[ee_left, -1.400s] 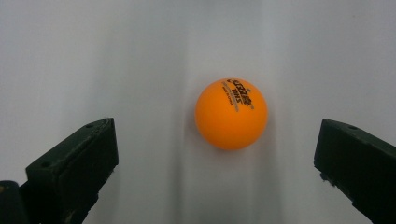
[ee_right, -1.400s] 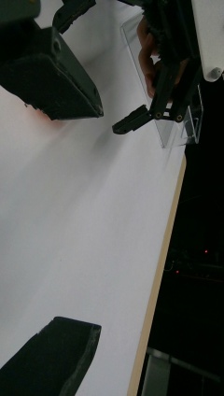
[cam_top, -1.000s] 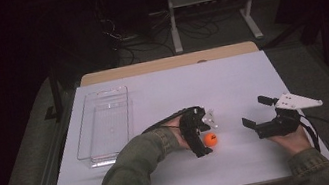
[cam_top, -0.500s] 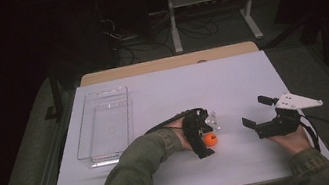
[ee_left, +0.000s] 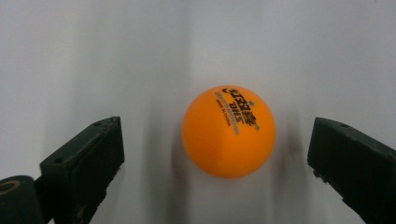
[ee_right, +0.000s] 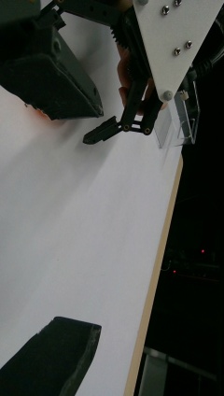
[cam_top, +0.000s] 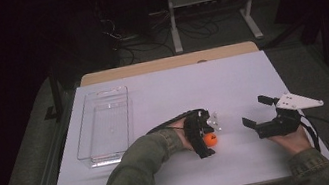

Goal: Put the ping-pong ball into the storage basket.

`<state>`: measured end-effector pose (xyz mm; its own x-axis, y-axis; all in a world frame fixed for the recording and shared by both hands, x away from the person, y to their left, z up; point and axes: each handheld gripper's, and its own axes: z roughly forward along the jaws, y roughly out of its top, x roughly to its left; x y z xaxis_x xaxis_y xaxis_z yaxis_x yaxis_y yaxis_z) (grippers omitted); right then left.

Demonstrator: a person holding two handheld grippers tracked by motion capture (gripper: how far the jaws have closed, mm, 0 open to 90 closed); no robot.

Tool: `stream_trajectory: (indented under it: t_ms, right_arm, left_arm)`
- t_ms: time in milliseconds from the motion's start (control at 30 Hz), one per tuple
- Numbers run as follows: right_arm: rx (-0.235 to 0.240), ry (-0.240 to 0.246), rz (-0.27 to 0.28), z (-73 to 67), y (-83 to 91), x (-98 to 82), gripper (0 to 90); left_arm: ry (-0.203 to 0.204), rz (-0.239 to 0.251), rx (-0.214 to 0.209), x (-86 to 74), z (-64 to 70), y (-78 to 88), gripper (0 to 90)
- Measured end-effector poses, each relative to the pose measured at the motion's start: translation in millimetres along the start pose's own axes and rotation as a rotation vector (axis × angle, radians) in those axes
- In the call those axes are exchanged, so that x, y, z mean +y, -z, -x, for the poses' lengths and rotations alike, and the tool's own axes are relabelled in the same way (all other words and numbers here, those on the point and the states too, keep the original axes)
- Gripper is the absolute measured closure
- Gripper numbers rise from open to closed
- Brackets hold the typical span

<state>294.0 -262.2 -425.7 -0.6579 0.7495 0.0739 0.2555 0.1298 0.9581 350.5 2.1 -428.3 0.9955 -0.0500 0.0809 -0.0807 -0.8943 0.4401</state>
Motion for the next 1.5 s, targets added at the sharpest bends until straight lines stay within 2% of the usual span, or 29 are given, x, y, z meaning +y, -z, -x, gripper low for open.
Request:
stream_trajectory:
  t_ms: [400, 867, 1133, 1500]
  right_arm:
    - [0.002, 0.0, 0.0, -0.1, -0.1, -0.1, 0.0]
    - [0.004, 0.0, -0.005, -0.4, -0.9, -0.5, 0.0]
    - [0.003, 0.001, -0.006, -0.3, -0.9, -0.5, 0.0]
    - [0.002, 0.0, -0.008, -0.4, -1.0, -0.6, 0.0]
  left_arm:
    - [-0.018, -0.005, 0.021, -0.9, -0.3, -0.2, 16.4]
    - [-0.019, 0.033, 0.032, 0.3, -1.3, 4.6, 36.1]
    - [-0.022, 0.05, 0.023, 1.7, -0.8, 5.8, 49.3]
    - [-0.011, 0.061, 0.025, 1.7, -3.3, 13.8, 50.2]
